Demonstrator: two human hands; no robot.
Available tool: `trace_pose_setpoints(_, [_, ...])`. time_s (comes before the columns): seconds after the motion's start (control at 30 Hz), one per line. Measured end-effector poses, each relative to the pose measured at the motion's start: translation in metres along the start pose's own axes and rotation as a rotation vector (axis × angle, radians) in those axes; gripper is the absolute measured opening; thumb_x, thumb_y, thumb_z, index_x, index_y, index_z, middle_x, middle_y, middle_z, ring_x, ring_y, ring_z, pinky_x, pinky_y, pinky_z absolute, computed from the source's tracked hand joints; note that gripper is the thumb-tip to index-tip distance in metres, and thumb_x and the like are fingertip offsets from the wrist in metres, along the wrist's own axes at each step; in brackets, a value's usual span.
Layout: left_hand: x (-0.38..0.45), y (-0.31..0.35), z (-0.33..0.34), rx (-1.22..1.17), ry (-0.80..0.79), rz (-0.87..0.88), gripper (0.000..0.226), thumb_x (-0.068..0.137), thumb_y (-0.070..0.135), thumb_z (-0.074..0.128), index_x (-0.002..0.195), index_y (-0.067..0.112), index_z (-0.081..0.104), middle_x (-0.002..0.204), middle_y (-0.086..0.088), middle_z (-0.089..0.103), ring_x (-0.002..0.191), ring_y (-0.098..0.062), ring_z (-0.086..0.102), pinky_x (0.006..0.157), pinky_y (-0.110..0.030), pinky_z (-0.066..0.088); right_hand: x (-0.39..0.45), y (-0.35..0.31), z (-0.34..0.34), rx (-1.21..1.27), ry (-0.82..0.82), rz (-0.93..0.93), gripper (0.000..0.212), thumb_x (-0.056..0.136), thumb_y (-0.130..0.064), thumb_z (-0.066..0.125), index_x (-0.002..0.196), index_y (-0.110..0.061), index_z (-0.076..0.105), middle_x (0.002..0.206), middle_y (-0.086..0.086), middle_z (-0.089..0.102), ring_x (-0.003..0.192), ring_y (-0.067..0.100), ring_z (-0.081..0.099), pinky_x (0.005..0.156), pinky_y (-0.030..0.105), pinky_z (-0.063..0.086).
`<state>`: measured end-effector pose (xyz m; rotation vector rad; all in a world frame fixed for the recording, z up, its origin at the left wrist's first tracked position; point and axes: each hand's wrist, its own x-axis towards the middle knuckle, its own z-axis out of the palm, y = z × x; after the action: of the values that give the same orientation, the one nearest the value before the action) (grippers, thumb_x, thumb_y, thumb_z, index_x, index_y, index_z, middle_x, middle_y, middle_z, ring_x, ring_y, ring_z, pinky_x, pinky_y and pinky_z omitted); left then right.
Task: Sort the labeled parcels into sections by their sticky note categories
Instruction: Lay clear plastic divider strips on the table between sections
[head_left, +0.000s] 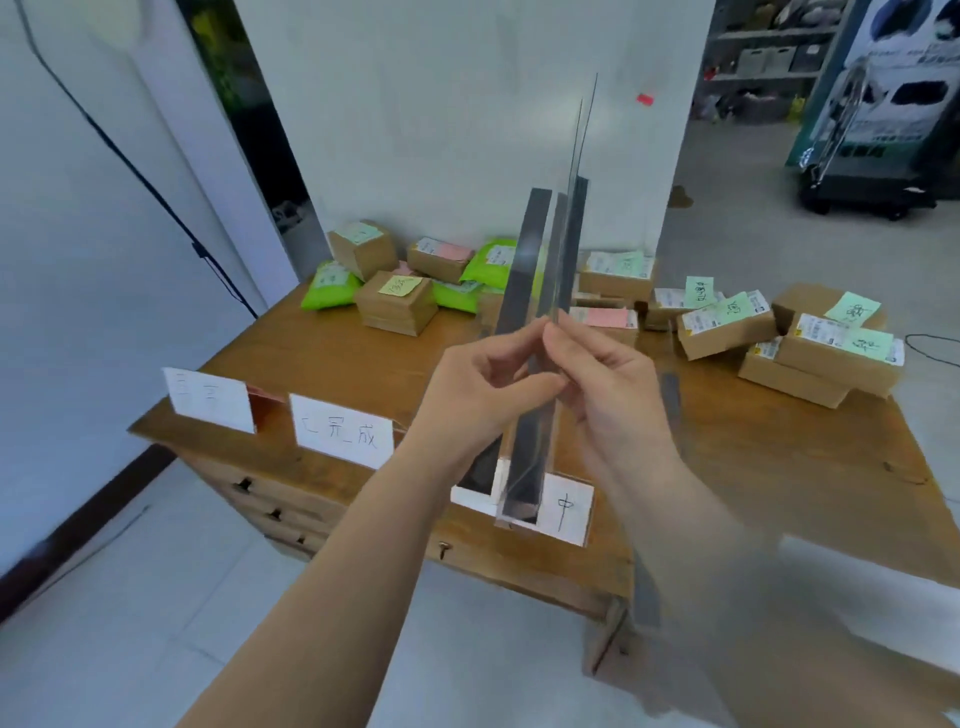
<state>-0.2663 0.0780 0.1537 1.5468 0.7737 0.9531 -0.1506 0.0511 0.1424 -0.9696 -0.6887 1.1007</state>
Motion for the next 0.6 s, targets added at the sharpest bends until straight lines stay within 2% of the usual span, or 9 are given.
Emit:
trace_pose_setpoints(0.13, [-0.020,-0.005,-0.063,0.034,0.074,-0.005,0.048,0.083,0.001,0.063,0.126,0.021,0.058,0.115,0.008,0.068,0.111,-0.004,0.061,0.090,-0.019,0.050,-0.002,0.026,0.064,-0.004,-0.027,0.036,0.030,0.081,-0.002,0.067,0.110,-0.009,0.067,0.097,0.000,0.071,0.093,0.014,0.067,0.079,0.024,0.054])
trace_pose_setpoints(0.23, [-0.039,-0.008,-0.115,0.012,0.119,-0.008,0.048,0.085,0.000,0.061,0.127,0.021,0.056,0.116,0.009,0.068,0.110,-0.004,0.061,0.082,-0.015,0.050,-0.007,0.049,0.116,-0.025,-0.049,0.062,0.034,0.080,-0.003,0.069,0.113,-0.009,0.066,0.105,0.004,0.071,0.104,0.020,0.065,0.094,0.036,0.052])
trace_pose_setpoints(0.3, [-0.051,-0.007,-0.151,0.009,0.136,-0.012,0.049,0.085,-0.001,0.059,0.129,0.020,0.054,0.119,0.008,0.066,0.112,-0.004,0.061,0.082,-0.014,0.050,-0.011,0.065,0.152,-0.025,-0.073,0.086,0.035,0.080,-0.004,0.069,0.114,-0.010,0.066,0.111,0.006,0.070,0.107,0.020,0.064,0.097,0.040,0.050])
trace_pose_setpoints(0.4, [-0.068,-0.011,-0.207,0.028,0.165,-0.020,0.050,0.084,0.000,0.060,0.127,0.026,0.054,0.118,0.010,0.067,0.111,-0.003,0.061,0.081,-0.013,0.049,-0.018,0.089,0.203,-0.066,-0.109,0.094,0.034,0.080,-0.008,0.070,0.114,-0.012,0.067,0.111,0.000,0.070,0.108,0.014,0.064,0.099,0.039,0.049])
trace_pose_setpoints(0.5, [-0.078,-0.017,-0.254,0.033,0.193,-0.033,0.048,0.084,0.000,0.060,0.118,0.033,0.057,0.109,0.019,0.069,0.107,0.002,0.062,0.076,-0.009,0.049,-0.021,0.114,0.247,-0.108,-0.123,0.099,0.031,0.082,-0.010,0.069,0.112,-0.016,0.068,0.111,-0.005,0.069,0.108,0.011,0.062,0.100,0.038,0.049])
trace_pose_setpoints(0.6, [-0.084,-0.028,-0.293,0.016,0.207,-0.053,0.048,0.085,-0.003,0.057,0.119,0.031,0.057,0.101,0.023,0.070,0.102,0.008,0.062,0.070,-0.005,0.047,-0.021,0.138,0.282,-0.182,-0.126,0.065,0.031,0.083,-0.014,0.068,0.111,-0.027,0.066,0.115,-0.010,0.066,0.107,0.009,0.062,0.097,0.034,0.050])
